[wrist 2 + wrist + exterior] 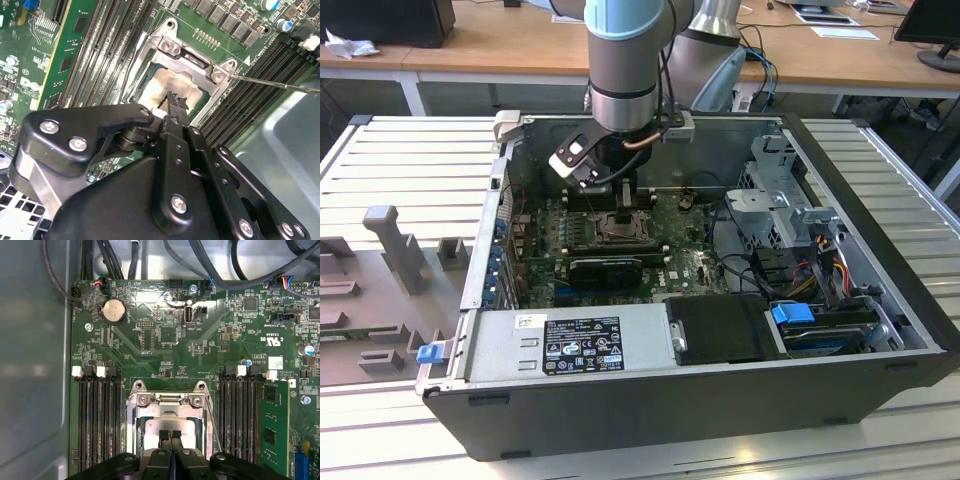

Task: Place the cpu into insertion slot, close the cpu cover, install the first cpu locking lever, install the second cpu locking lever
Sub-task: 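Install the first cpu locking lever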

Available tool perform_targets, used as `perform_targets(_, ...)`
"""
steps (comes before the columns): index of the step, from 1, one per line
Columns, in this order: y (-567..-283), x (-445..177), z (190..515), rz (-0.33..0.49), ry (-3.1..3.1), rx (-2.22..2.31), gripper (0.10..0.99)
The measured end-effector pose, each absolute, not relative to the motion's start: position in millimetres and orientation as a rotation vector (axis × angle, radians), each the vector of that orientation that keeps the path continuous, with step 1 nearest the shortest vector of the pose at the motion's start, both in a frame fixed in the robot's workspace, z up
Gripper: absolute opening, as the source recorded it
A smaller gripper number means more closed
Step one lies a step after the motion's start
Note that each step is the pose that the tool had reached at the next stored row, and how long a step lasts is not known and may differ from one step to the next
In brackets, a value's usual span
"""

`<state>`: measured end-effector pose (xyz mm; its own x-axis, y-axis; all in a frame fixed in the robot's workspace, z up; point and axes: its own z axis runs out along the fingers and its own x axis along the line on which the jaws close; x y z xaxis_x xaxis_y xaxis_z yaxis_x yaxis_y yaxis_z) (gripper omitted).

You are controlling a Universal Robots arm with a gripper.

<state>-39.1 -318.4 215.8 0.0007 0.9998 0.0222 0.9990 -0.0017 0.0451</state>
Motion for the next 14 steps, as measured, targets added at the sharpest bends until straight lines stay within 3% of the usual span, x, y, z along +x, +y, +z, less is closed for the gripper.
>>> perform_targets(14,-318.3,-39.1,222.3,0.075,2.208,2.211,0.106)
